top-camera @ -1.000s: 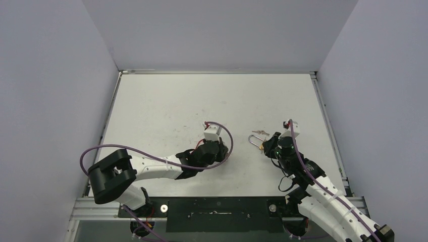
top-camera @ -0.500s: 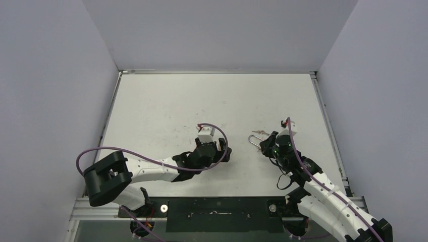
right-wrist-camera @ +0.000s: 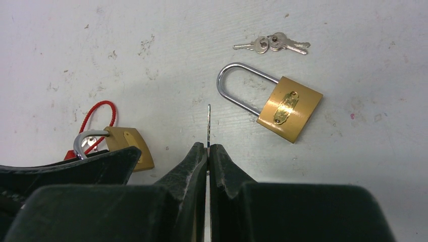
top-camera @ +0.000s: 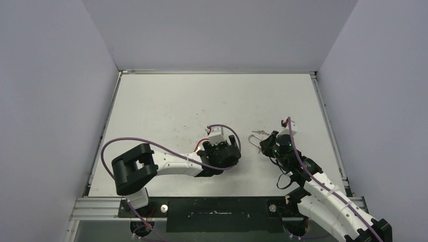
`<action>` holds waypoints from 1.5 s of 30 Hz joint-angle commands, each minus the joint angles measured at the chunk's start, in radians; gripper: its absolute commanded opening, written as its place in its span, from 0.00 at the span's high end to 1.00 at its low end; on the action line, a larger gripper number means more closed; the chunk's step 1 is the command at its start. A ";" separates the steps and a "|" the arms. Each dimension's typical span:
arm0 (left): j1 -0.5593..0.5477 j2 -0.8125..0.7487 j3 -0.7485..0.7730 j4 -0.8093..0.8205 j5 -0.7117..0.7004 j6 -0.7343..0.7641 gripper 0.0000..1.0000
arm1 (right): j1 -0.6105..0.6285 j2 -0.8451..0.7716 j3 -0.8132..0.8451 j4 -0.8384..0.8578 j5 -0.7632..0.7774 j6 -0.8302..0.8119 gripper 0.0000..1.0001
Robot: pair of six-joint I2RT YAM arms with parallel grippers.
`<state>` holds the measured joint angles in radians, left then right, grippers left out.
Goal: Unlock with the key
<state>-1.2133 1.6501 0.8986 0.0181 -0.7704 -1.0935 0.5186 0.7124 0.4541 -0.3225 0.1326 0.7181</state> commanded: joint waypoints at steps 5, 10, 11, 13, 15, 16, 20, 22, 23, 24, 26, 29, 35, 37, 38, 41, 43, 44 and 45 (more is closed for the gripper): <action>0.004 0.154 0.143 -0.248 -0.063 -0.239 0.38 | -0.012 -0.034 -0.006 0.022 0.004 -0.018 1.00; 0.009 0.173 0.154 -0.247 -0.053 -0.205 0.65 | -0.014 -0.043 -0.008 0.014 0.005 -0.023 1.00; 0.008 0.172 0.159 -0.239 -0.054 -0.174 0.69 | -0.014 -0.045 -0.008 0.012 0.004 -0.024 1.00; 0.009 0.162 0.161 -0.208 -0.055 -0.091 0.80 | -0.014 -0.051 -0.009 0.008 0.007 -0.023 1.00; 0.011 0.149 0.149 -0.150 -0.037 0.025 0.88 | -0.014 -0.056 -0.005 0.007 0.007 -0.023 1.00; 0.015 0.142 0.137 -0.104 -0.010 0.101 0.94 | -0.014 -0.059 -0.005 0.003 0.007 -0.023 1.00; 0.026 0.121 0.104 0.039 0.109 0.381 1.00 | -0.015 -0.056 0.001 -0.003 0.011 -0.023 1.00; 0.026 0.115 0.103 0.042 0.152 0.473 1.00 | -0.015 -0.052 0.003 -0.004 0.011 -0.022 1.00; 0.027 0.111 0.100 0.044 0.163 0.503 1.00 | -0.015 -0.050 0.002 -0.003 0.012 -0.022 1.00; 0.027 0.106 0.094 0.045 0.170 0.525 1.00 | -0.015 -0.048 0.002 -0.002 0.012 -0.020 1.00; 0.028 0.094 0.077 0.075 0.175 0.554 0.85 | -0.015 -0.042 0.002 0.002 0.012 -0.017 1.00; 0.028 0.071 0.034 0.139 0.172 0.557 0.56 | -0.015 -0.036 0.003 0.001 0.009 -0.010 1.00; 0.026 0.067 -0.017 0.257 0.141 0.503 0.52 | -0.018 -0.026 0.006 0.009 -0.004 -0.005 1.00; 0.024 0.070 -0.037 0.299 0.134 0.487 0.54 | -0.019 -0.019 0.010 0.007 -0.005 -0.009 1.00; 0.024 0.075 -0.043 0.318 0.134 0.482 0.56 | -0.019 -0.016 0.012 0.005 -0.003 -0.010 1.00; 0.024 0.092 -0.037 0.321 0.124 0.479 0.58 | -0.020 -0.013 0.014 0.003 -0.005 -0.009 1.00; 0.024 0.105 -0.022 0.299 0.113 0.478 0.58 | -0.020 -0.011 0.015 0.001 -0.006 -0.009 1.00; 0.024 0.109 -0.019 0.295 0.111 0.480 0.58 | -0.020 -0.010 0.015 -0.001 -0.006 -0.009 1.00; 0.024 0.115 -0.019 0.293 0.109 0.479 0.58 | -0.020 -0.010 0.015 -0.003 -0.006 -0.009 1.00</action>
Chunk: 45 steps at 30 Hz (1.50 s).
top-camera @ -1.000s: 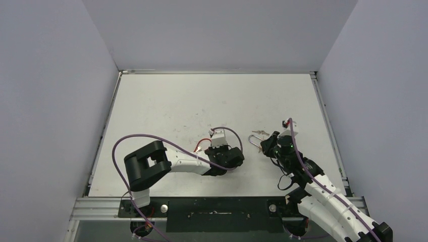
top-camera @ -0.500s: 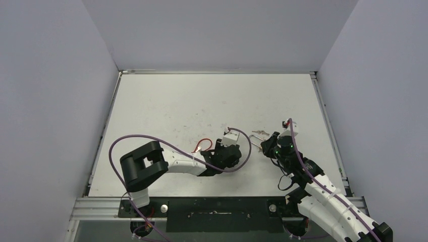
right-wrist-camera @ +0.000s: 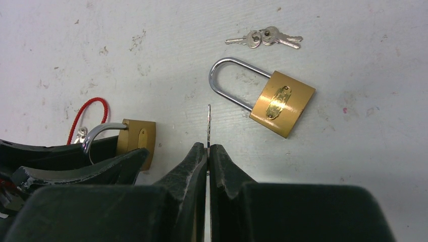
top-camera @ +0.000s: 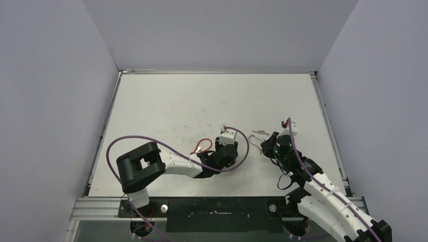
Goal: Unlock with the key
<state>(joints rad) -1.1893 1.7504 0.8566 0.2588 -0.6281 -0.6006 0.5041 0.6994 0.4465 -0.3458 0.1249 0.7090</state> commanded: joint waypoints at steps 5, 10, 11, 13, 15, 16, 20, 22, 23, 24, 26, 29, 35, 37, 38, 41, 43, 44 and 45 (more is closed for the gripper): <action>0.000 0.045 0.020 0.045 -0.046 -0.044 0.59 | -0.007 0.002 0.020 0.014 0.001 0.002 1.00; 0.000 0.067 0.021 0.039 -0.057 -0.062 0.62 | -0.007 0.000 0.022 0.011 -0.001 0.002 1.00; 0.000 0.067 0.021 0.039 -0.059 -0.062 0.67 | -0.007 0.000 0.023 0.011 -0.002 0.002 1.00; 0.000 0.059 0.021 0.039 -0.061 -0.064 0.83 | -0.007 -0.001 0.024 0.013 -0.009 -0.003 1.00; 0.002 0.040 0.018 0.042 -0.051 -0.064 1.00 | -0.007 -0.003 0.024 0.020 -0.019 -0.012 1.00; 0.010 0.025 0.014 0.052 -0.027 -0.059 1.00 | -0.008 -0.004 0.024 0.025 -0.028 -0.023 1.00; 0.112 -0.048 -0.007 0.127 0.272 -0.033 1.00 | -0.014 0.001 0.031 0.106 -0.112 -0.107 1.00; 0.186 -0.110 -0.035 0.175 0.499 -0.049 1.00 | -0.024 0.027 0.055 0.163 -0.221 -0.165 1.00; 0.226 -0.130 -0.049 0.190 0.565 -0.062 1.00 | -0.026 0.040 0.064 0.195 -0.285 -0.184 1.00; 0.264 -0.173 -0.058 0.198 0.682 -0.072 1.00 | -0.031 0.054 0.073 0.224 -0.352 -0.197 1.00; 0.344 -0.240 -0.064 0.193 0.843 -0.080 1.00 | -0.038 0.070 0.082 0.282 -0.486 -0.219 1.00; 0.418 -0.349 -0.036 0.103 0.996 -0.066 1.00 | -0.054 0.074 0.076 0.393 -0.723 -0.225 1.00; 0.523 -0.517 0.072 -0.044 1.219 -0.118 1.00 | -0.058 0.085 0.055 0.672 -1.021 -0.096 1.00; 0.546 -0.548 0.113 -0.069 1.276 -0.145 1.00 | -0.057 0.092 0.056 0.760 -1.086 -0.039 1.00; 0.553 -0.560 0.127 -0.069 1.305 -0.160 1.00 | -0.056 0.096 0.058 0.802 -1.108 -0.009 1.00; 0.569 -0.582 0.165 -0.066 1.368 -0.211 1.00 | -0.055 0.102 0.064 0.904 -1.154 0.072 1.00; 0.579 -0.581 0.187 -0.047 1.415 -0.255 1.00 | -0.049 0.106 0.076 0.947 -1.185 0.103 1.00; 0.580 -0.578 0.194 -0.030 1.440 -0.280 1.00 | -0.046 0.105 0.081 0.962 -1.193 0.114 1.00; 0.580 -0.575 0.200 -0.009 1.465 -0.297 1.00 | -0.045 0.102 0.086 0.964 -1.195 0.118 1.00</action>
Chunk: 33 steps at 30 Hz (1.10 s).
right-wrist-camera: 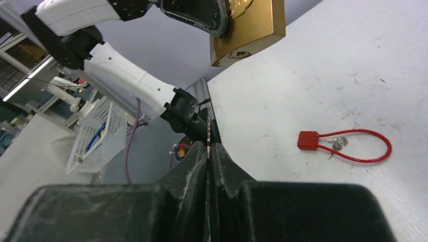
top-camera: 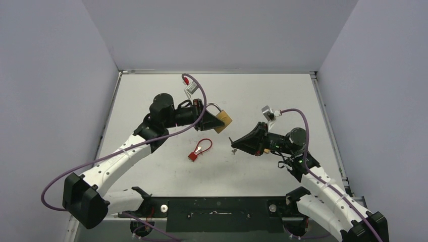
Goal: Unlock with the key
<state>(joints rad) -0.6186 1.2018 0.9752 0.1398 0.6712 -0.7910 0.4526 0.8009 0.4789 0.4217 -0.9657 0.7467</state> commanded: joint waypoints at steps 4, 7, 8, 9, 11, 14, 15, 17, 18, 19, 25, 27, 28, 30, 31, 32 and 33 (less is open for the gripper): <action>0.010 -0.022 0.091 0.135 0.243 -0.120 1.00 | 0.015 -0.015 0.067 0.205 -0.116 0.092 1.00; 0.010 -0.027 0.101 0.108 0.257 -0.089 1.00 | 0.019 -0.025 0.076 0.197 -0.115 0.093 1.00; 0.010 -0.030 0.106 0.090 0.255 -0.074 1.00 | 0.020 -0.025 0.080 0.193 -0.116 0.090 1.00; 0.010 -0.033 0.109 0.079 0.252 -0.061 1.00 | 0.020 -0.025 0.083 0.184 -0.116 0.084 1.00; 0.010 -0.040 0.113 0.066 0.248 -0.044 1.00 | 0.020 -0.024 0.091 0.161 -0.118 0.064 1.00; 0.011 -0.047 0.125 0.008 0.207 0.006 1.00 | 0.021 -0.026 0.097 0.114 -0.116 0.027 1.00; 0.011 -0.051 0.129 -0.027 0.183 0.032 1.00 | 0.021 -0.028 0.099 0.093 -0.110 0.004 1.00; 0.012 -0.056 0.143 -0.120 0.082 0.091 1.00 | 0.021 -0.033 0.110 -0.005 -0.063 -0.065 1.00; 0.011 -0.058 0.152 -0.196 0.001 0.118 1.00 | 0.021 -0.036 0.121 -0.082 -0.017 -0.106 1.00; 0.008 -0.058 0.159 -0.276 -0.101 0.139 1.00 | 0.021 -0.036 0.131 -0.161 0.045 -0.149 1.00; -0.148 -0.059 0.088 -0.407 -0.853 0.074 1.00 | 0.020 -0.015 0.147 -0.433 0.473 -0.229 1.00; -0.247 -0.021 0.069 -0.388 -1.031 0.042 1.00 | 0.020 -0.005 0.147 -0.499 0.591 -0.216 1.00; -0.290 0.008 0.070 -0.390 -1.100 0.013 1.00 | 0.019 0.000 0.148 -0.527 0.653 -0.205 1.00; -0.352 0.070 0.076 -0.407 -1.229 -0.075 1.00 | 0.019 0.010 0.147 -0.587 0.754 -0.179 1.00; -0.375 0.099 0.074 -0.426 -1.294 -0.138 1.00 | 0.018 0.012 0.147 -0.615 0.803 -0.162 1.00; -0.391 0.125 0.067 -0.438 -1.344 -0.203 1.00 | 0.018 0.016 0.146 -0.642 0.851 -0.141 1.00; -0.404 0.154 0.058 -0.443 -1.381 -0.259 1.00 | 0.018 0.020 0.144 -0.665 0.891 -0.122 1.00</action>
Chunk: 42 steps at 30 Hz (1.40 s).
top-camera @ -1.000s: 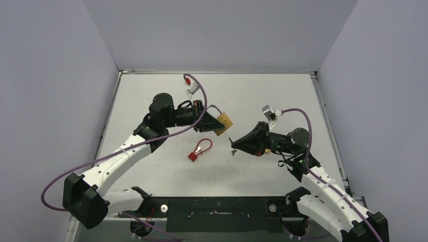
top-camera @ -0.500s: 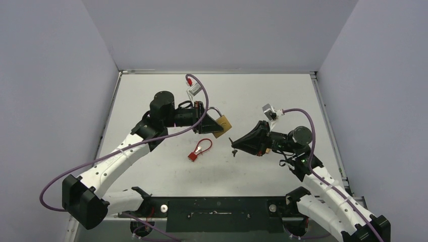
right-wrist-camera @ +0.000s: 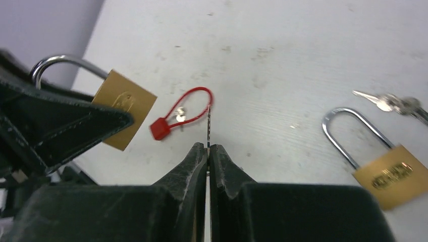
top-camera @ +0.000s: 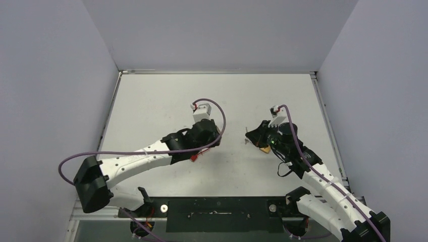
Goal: Unlock with the key
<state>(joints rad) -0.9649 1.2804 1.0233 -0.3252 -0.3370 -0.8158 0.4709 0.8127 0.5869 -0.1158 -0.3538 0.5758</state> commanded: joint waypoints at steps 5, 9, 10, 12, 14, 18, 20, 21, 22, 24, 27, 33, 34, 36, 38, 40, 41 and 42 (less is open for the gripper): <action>-0.146 0.270 0.069 -0.048 -0.550 -0.395 1.00 | -0.008 0.012 0.011 -0.210 0.408 0.121 1.00; -0.201 0.416 0.158 -0.126 -0.610 -0.513 1.00 | -0.013 -0.009 -0.021 -0.230 0.426 0.151 1.00; -0.211 0.445 0.175 -0.139 -0.621 -0.542 1.00 | -0.015 -0.013 -0.028 -0.232 0.427 0.155 1.00; -0.227 0.504 0.222 -0.183 -0.634 -0.603 1.00 | -0.018 -0.020 -0.040 -0.231 0.429 0.163 1.00; -0.245 0.577 0.294 -0.274 -0.650 -0.672 1.00 | -0.020 -0.022 -0.048 -0.232 0.429 0.166 1.00; -0.265 0.661 0.365 -0.369 -0.655 -0.740 1.00 | -0.026 -0.031 -0.057 -0.244 0.439 0.168 1.00; -0.264 0.676 0.359 -0.356 -0.639 -0.738 1.00 | -0.027 -0.037 -0.060 -0.250 0.447 0.167 1.00; -0.264 0.681 0.355 -0.348 -0.634 -0.734 1.00 | -0.029 -0.038 -0.060 -0.251 0.447 0.167 1.00; -0.264 0.686 0.353 -0.344 -0.629 -0.732 1.00 | -0.031 -0.038 -0.061 -0.256 0.450 0.166 1.00; -0.264 0.693 0.353 -0.342 -0.625 -0.729 1.00 | -0.035 -0.039 -0.061 -0.261 0.454 0.165 1.00; -0.261 0.706 0.359 -0.343 -0.618 -0.723 0.99 | -0.041 -0.038 -0.062 -0.267 0.457 0.165 1.00; -0.254 0.725 0.354 -0.310 -0.572 -0.690 0.85 | -0.050 -0.045 -0.059 -0.273 0.457 0.164 1.00; -0.253 0.725 0.349 -0.298 -0.566 -0.674 0.83 | -0.051 -0.047 -0.058 -0.278 0.459 0.162 1.00; -0.252 0.724 0.346 -0.293 -0.559 -0.671 0.81 | -0.054 -0.051 -0.058 -0.282 0.460 0.162 1.00; -0.246 0.721 0.344 -0.286 -0.553 -0.659 0.76 | -0.057 -0.053 -0.057 -0.284 0.457 0.162 1.00; -0.241 0.711 0.342 -0.281 -0.548 -0.646 0.62 | -0.060 -0.055 -0.055 -0.285 0.454 0.162 1.00; -0.239 0.701 0.337 -0.272 -0.548 -0.633 0.56 | -0.061 -0.055 -0.054 -0.284 0.454 0.162 1.00; -0.238 0.690 0.332 -0.259 -0.548 -0.618 0.50 | -0.063 -0.056 -0.053 -0.284 0.453 0.162 1.00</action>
<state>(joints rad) -1.2152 2.0090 1.3407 -0.6258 -0.8635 -1.4548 0.4179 0.7734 0.5247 -0.4118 0.0757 0.7315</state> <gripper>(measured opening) 0.414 0.034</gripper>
